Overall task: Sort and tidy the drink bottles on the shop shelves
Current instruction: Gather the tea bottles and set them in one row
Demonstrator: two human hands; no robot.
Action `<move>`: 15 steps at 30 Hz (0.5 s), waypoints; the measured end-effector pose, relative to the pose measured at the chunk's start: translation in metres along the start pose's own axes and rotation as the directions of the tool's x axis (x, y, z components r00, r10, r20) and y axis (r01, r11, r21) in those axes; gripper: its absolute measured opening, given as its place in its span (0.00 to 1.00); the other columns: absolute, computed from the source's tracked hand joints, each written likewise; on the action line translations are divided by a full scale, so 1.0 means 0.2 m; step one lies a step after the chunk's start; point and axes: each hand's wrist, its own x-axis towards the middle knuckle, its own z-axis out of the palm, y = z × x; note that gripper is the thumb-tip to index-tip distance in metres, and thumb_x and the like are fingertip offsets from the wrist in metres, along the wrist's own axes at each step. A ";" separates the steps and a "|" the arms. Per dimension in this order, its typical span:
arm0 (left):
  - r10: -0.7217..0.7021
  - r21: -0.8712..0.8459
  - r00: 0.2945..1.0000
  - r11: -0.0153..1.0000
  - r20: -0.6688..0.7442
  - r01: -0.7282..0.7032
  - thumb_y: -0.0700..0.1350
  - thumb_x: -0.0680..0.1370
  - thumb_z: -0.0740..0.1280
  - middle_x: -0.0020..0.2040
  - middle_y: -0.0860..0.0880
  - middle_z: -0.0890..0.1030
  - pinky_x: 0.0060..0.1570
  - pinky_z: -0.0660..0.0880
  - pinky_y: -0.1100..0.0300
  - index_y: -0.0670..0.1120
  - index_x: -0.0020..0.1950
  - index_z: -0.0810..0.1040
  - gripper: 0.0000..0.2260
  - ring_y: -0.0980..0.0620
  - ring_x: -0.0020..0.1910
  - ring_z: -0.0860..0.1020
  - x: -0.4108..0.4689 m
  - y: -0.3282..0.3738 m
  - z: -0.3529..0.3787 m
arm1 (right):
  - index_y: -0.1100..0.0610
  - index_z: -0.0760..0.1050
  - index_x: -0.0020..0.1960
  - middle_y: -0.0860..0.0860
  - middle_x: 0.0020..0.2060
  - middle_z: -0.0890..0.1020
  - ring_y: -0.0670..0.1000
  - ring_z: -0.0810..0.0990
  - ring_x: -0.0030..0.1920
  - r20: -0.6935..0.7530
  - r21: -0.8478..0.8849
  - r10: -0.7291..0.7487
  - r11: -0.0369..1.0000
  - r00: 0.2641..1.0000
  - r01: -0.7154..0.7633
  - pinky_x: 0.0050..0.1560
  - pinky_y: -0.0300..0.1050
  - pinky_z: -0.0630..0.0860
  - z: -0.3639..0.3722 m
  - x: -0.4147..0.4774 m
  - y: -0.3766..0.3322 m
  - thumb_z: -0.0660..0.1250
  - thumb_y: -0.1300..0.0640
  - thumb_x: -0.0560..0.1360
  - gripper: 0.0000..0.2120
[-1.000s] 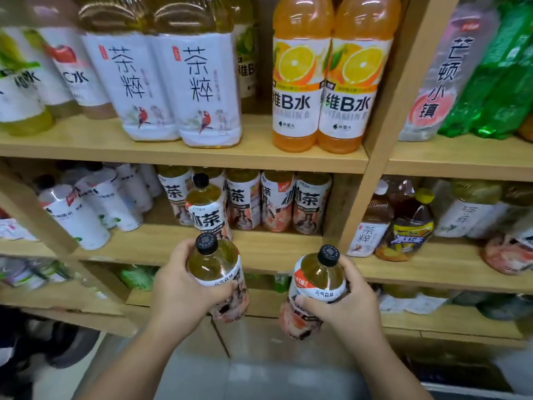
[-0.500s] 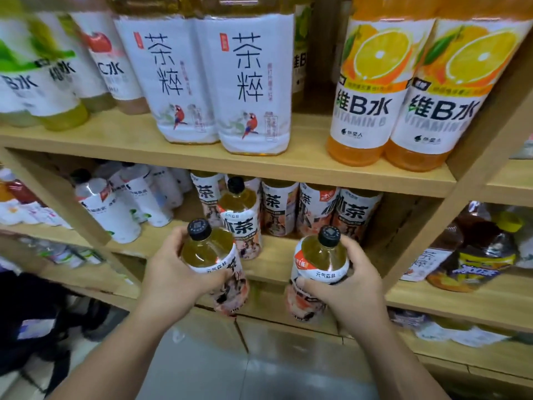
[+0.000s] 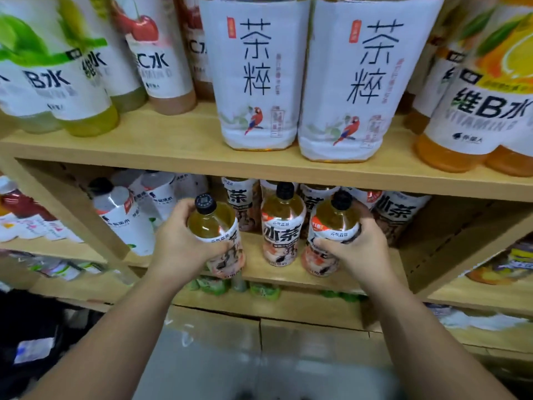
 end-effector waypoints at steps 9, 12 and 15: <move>0.089 -0.029 0.977 0.996 0.192 -0.085 0.42 0.65 0.84 0.49 0.63 0.80 0.48 0.76 0.64 0.58 0.62 0.74 0.32 0.69 0.47 0.79 0.24 -0.11 0.03 | 0.46 0.66 0.69 0.40 0.59 0.79 0.34 0.78 0.60 -0.060 0.061 0.142 0.989 0.988 -0.138 0.52 0.29 0.77 0.06 -0.15 0.02 0.82 0.63 0.67 0.38; 0.098 -0.082 0.979 0.993 0.180 -0.085 0.42 0.67 0.83 0.53 0.63 0.78 0.48 0.71 0.72 0.54 0.71 0.70 0.37 0.69 0.49 0.76 0.20 -0.19 0.06 | 0.41 0.59 0.78 0.43 0.68 0.75 0.46 0.77 0.66 -0.080 0.132 0.226 0.968 0.971 -0.215 0.62 0.49 0.79 0.15 -0.24 0.08 0.82 0.61 0.68 0.48; 0.093 -0.109 0.986 0.991 0.139 -0.078 0.43 0.68 0.82 0.53 0.61 0.80 0.49 0.74 0.73 0.51 0.65 0.73 0.29 0.74 0.50 0.76 0.14 -0.29 0.10 | 0.39 0.58 0.78 0.43 0.66 0.75 0.47 0.76 0.65 -0.099 0.132 0.249 0.963 0.963 -0.235 0.60 0.46 0.78 0.20 -0.27 0.10 0.78 0.60 0.73 0.44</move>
